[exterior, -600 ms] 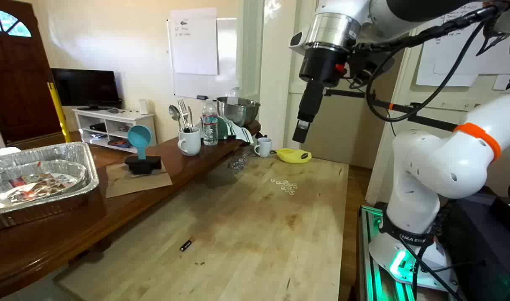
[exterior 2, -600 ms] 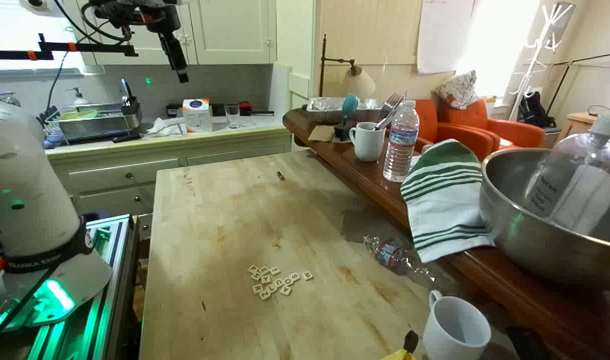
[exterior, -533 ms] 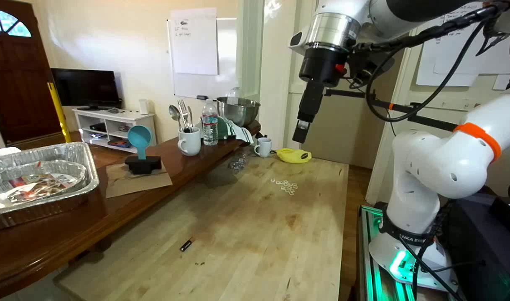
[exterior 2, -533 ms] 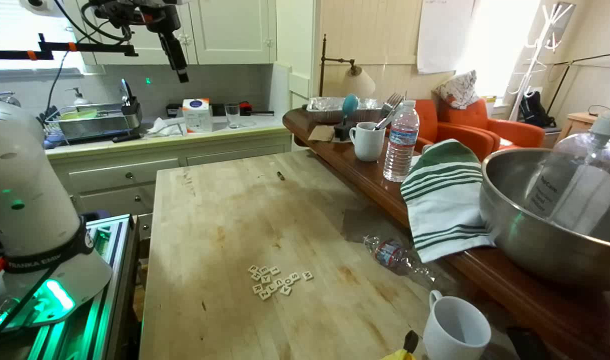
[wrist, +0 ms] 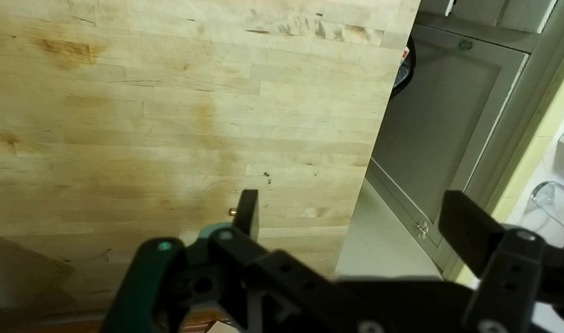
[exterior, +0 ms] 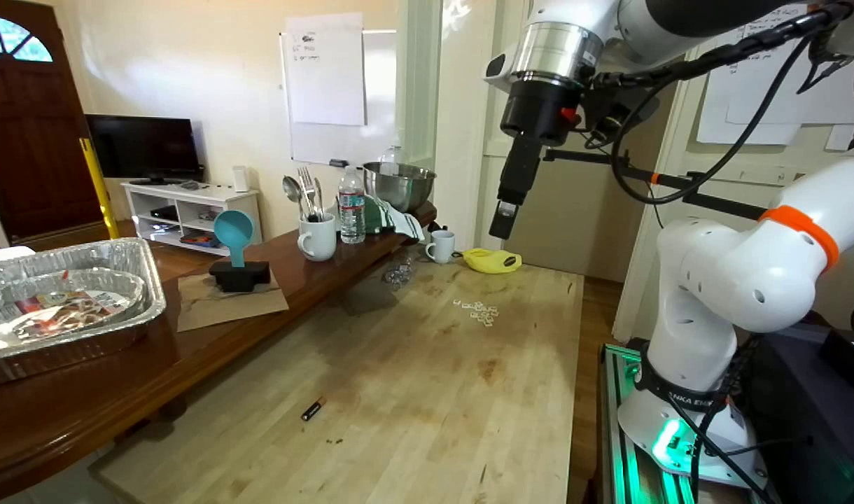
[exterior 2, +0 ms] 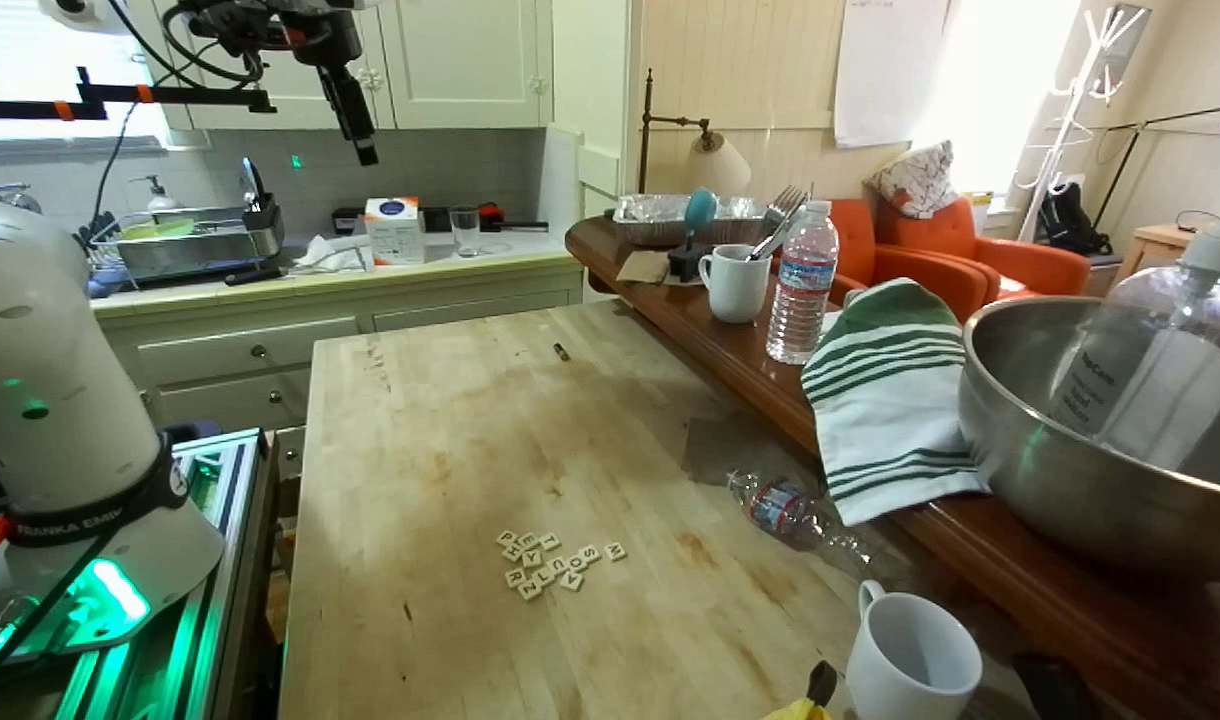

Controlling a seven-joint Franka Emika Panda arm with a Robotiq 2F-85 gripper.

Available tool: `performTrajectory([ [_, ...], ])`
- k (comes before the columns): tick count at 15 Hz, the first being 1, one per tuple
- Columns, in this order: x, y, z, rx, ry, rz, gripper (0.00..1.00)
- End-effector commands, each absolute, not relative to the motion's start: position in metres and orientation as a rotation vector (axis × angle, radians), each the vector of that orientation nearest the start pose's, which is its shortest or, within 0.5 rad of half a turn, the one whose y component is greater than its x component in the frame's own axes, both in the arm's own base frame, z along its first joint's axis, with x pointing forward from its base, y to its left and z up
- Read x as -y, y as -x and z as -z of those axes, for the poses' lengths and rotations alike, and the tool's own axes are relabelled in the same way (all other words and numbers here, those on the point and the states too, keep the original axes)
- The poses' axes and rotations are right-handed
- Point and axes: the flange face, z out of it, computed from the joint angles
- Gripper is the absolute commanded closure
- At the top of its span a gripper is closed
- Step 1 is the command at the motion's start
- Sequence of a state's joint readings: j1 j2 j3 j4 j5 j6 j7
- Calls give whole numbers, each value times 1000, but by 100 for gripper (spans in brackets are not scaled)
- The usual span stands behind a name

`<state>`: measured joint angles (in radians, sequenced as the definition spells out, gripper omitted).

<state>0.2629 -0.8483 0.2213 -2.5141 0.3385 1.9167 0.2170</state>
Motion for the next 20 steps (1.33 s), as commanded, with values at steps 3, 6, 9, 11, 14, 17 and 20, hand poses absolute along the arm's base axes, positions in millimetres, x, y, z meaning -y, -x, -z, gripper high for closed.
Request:
performTrajectory([
  [3, -129, -275, -535, 41, 2998, 275, 0],
  [6, -84, -281, -516, -158, 3034, 298, 0],
  [9, -44, -284, -502, -271, 3034, 303, 0],
  [11, -21, -289, -492, -274, 3032, 325, 0],
  [14, 6, -297, -472, -249, 3016, 327, 0],
  [17, 31, -312, -465, -229, 3025, 296, 0],
  [20, 53, -316, -447, -191, 3018, 218, 0],
])
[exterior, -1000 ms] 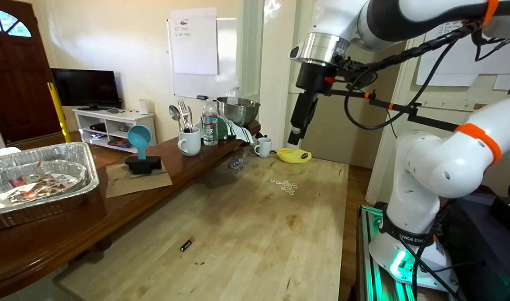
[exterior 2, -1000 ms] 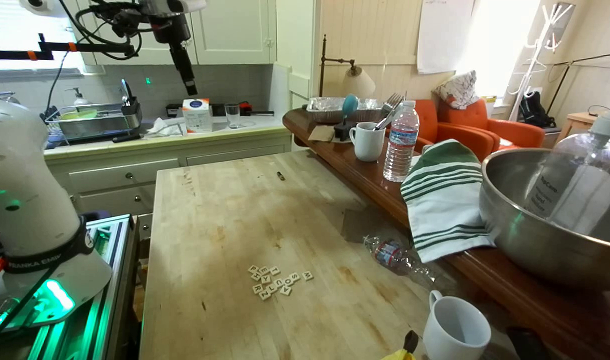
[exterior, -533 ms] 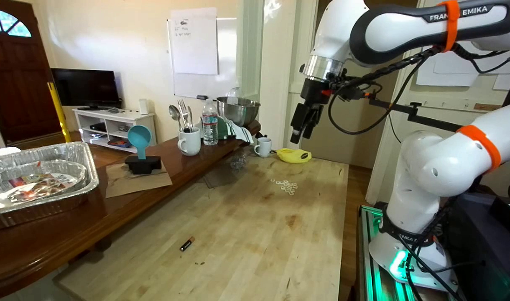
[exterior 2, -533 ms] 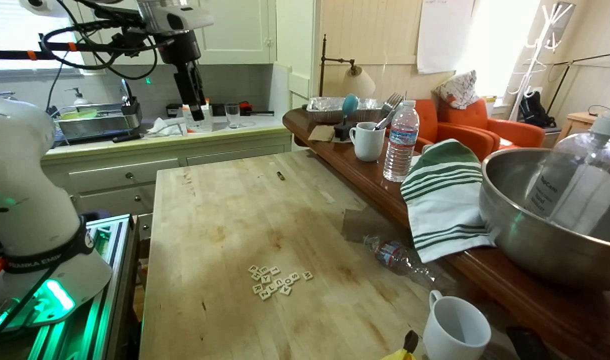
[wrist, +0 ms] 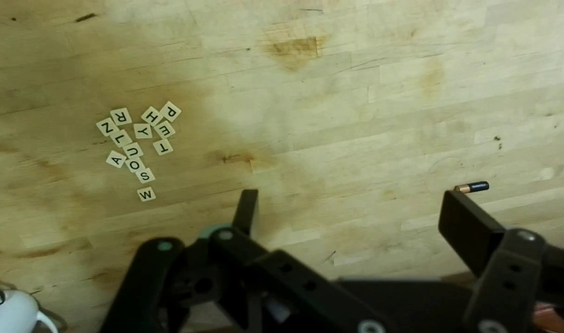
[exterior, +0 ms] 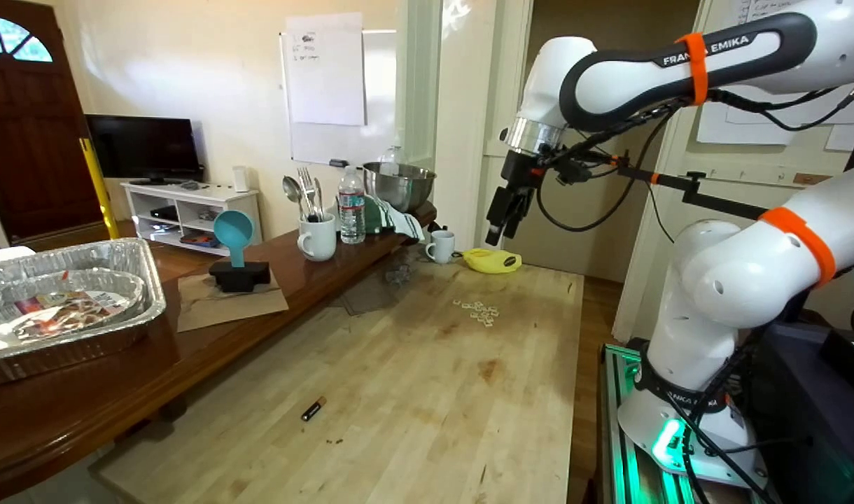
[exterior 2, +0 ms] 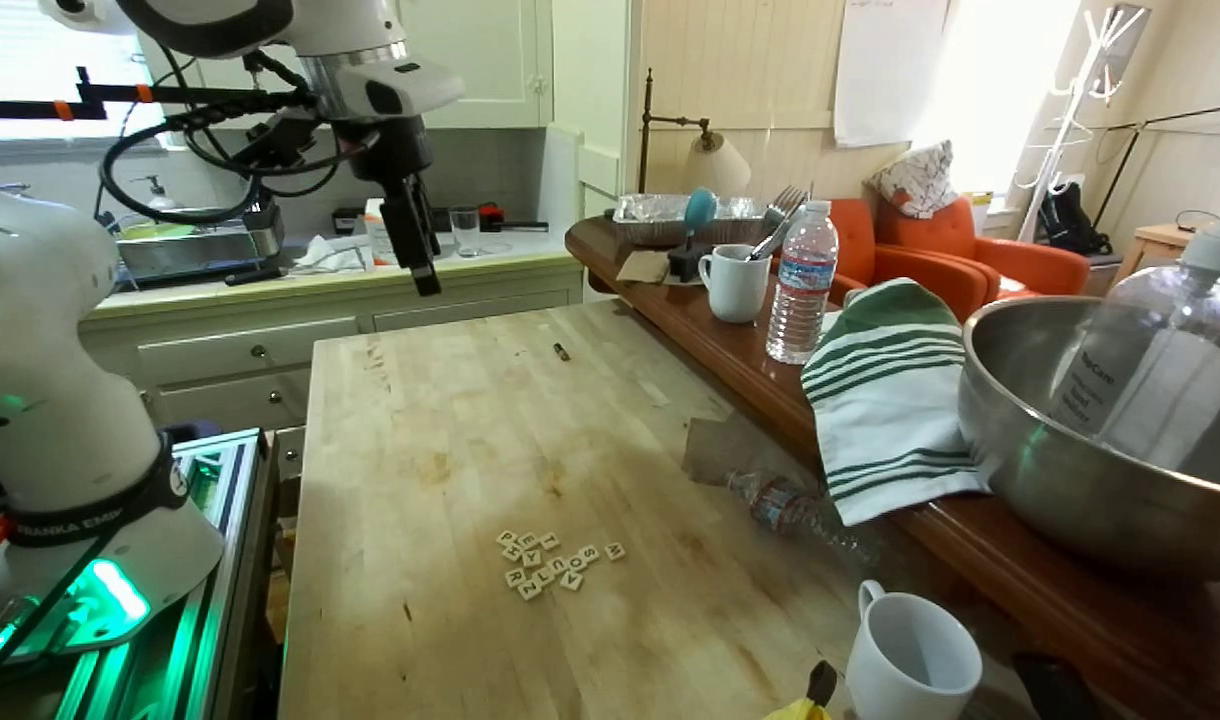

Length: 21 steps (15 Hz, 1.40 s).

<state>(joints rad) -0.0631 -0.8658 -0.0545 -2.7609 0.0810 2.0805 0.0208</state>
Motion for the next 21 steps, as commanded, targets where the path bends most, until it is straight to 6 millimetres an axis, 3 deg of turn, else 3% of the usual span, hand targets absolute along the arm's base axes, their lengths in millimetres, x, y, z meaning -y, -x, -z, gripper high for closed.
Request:
performTrajectory([
  [1, 60, -317, -440, -191, 3017, 183, 0],
  [8, 92, -320, -375, -319, 3075, -143, 0],
  [9, 88, -317, -393, -287, 3044, -56, 0],
  [11, 91, -319, -380, -297, 3050, -117, 0],
  [14, 91, -320, -377, -300, 3053, -134, 0],
  [18, 102, -320, -354, -510, 3097, -259, 0],
  [21, 106, -322, -339, -541, 3079, -306, 0],
])
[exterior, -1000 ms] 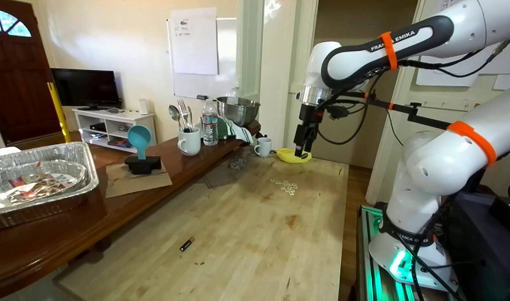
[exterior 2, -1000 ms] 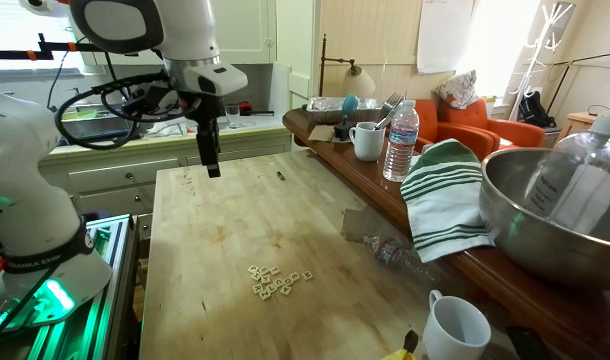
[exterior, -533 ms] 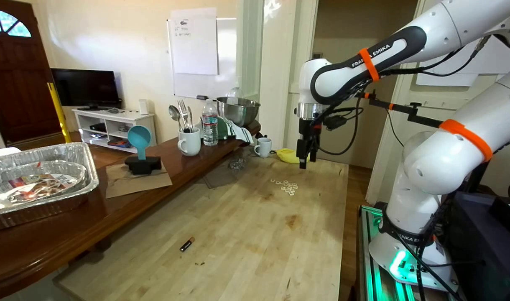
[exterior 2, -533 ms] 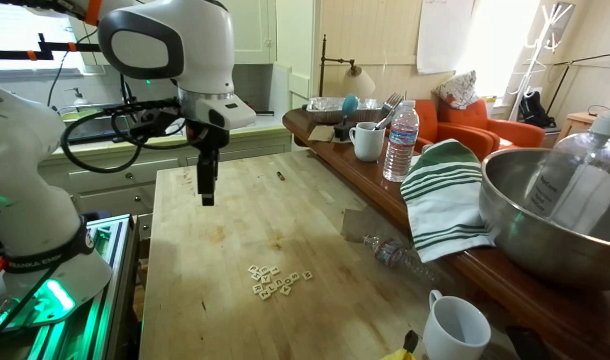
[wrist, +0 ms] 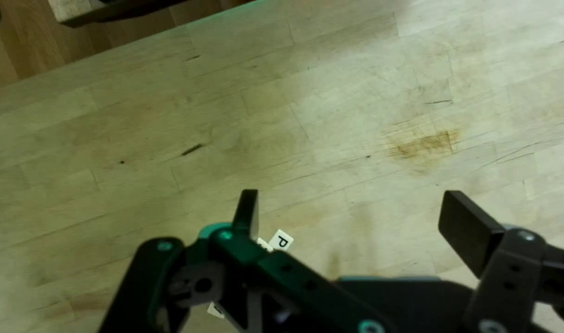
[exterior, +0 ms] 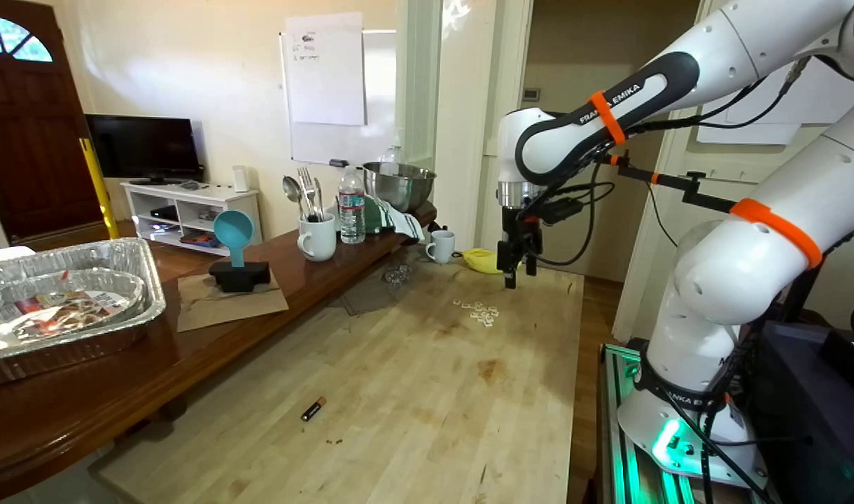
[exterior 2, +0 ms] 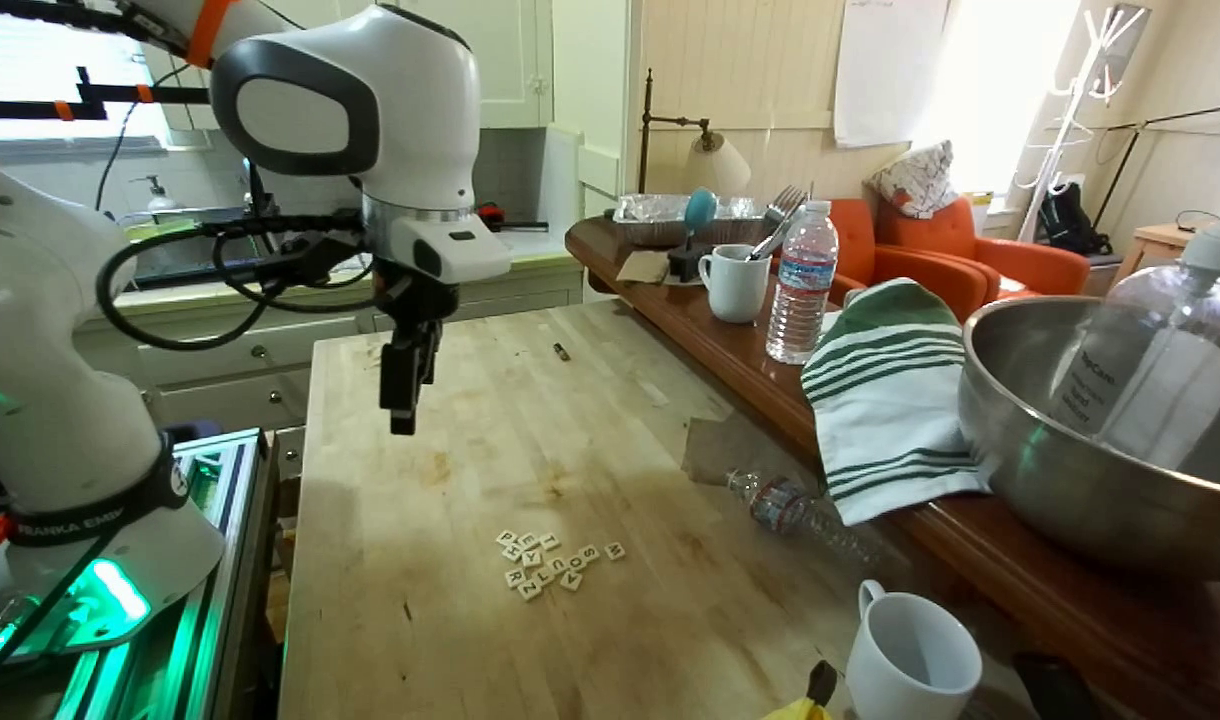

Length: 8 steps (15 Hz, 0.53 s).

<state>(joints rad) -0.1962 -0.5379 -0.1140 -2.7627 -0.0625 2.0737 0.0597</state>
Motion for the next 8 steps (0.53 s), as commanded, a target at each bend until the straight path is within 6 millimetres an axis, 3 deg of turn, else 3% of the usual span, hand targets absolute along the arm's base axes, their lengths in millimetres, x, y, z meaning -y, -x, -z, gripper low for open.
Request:
performTrajectory([
  [1, 106, -324, -335, -518, 3079, -310, 0],
  [8, 112, -343, -302, -359, 3127, -226, 0],
])
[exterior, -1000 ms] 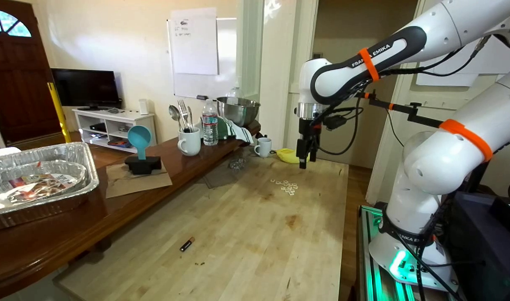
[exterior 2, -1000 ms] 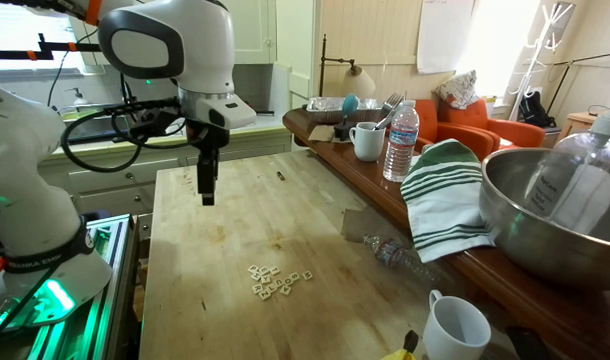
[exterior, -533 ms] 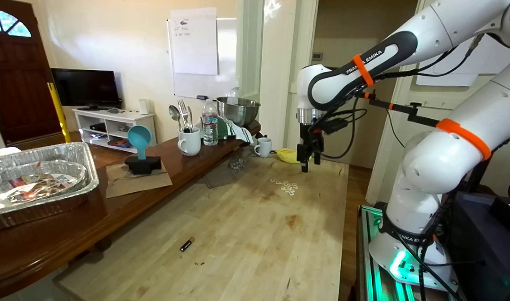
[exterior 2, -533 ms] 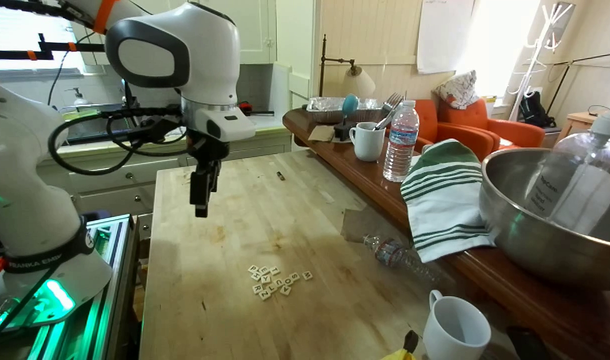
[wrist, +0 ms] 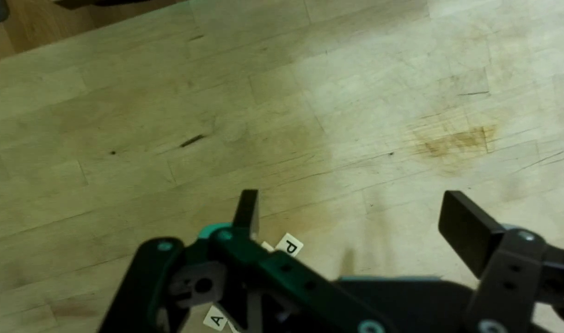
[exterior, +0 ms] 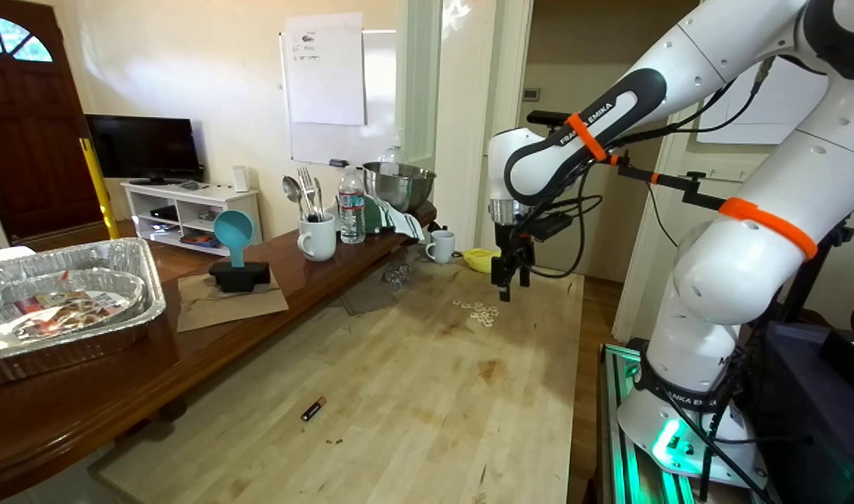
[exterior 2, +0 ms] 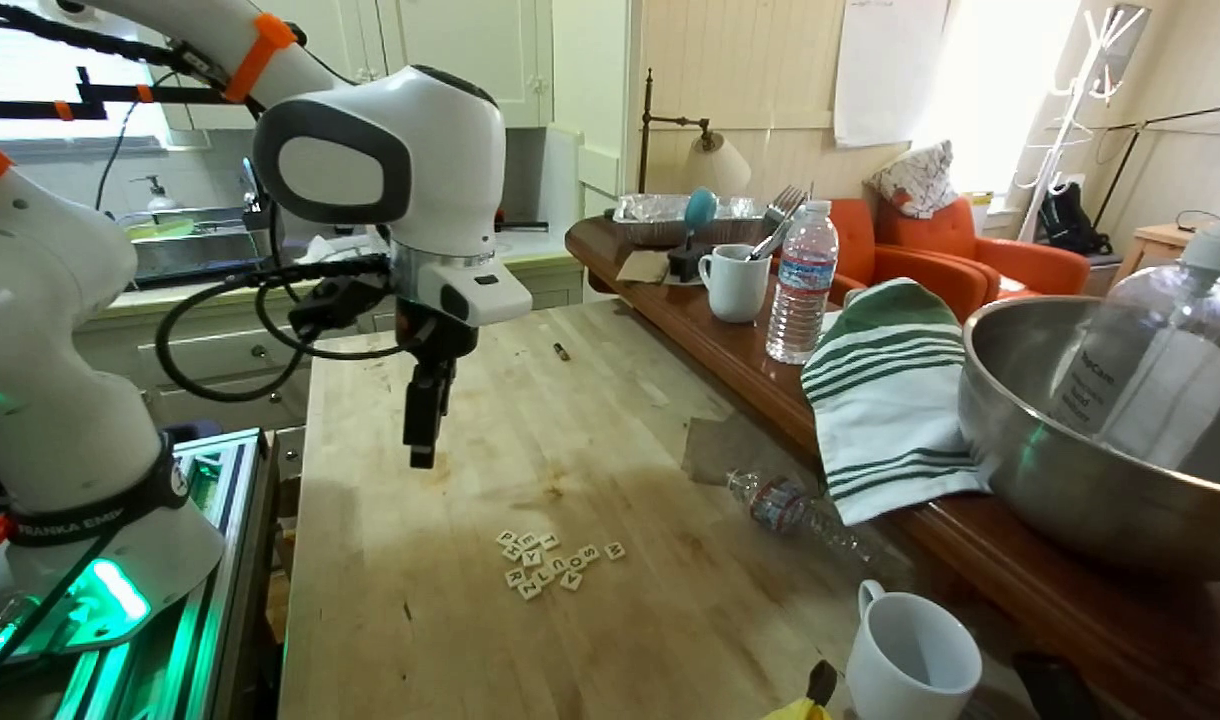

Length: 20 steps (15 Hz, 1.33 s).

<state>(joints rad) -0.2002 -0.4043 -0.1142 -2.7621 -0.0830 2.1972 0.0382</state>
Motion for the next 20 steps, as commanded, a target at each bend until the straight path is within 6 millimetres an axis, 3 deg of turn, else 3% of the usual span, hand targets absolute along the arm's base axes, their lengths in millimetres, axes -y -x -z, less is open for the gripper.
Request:
performTrajectory([
  [1, 113, -347, -296, -333, 3131, -204, 0],
  [7, 121, -355, -263, -241, 3132, -166, 4],
  [8, 122, -355, -258, -227, 3131, -166, 10],
  [9, 123, -356, -254, -215, 3130, -160, 28],
  [10, 124, -356, -251, -195, 3130, -152, 29],
  [17, 135, -364, -235, -120, 3147, -22, 84],
  [18, 132, -362, -244, -132, 3151, -59, 66],
  [20, 134, -364, -241, -129, 3153, -42, 82],
])
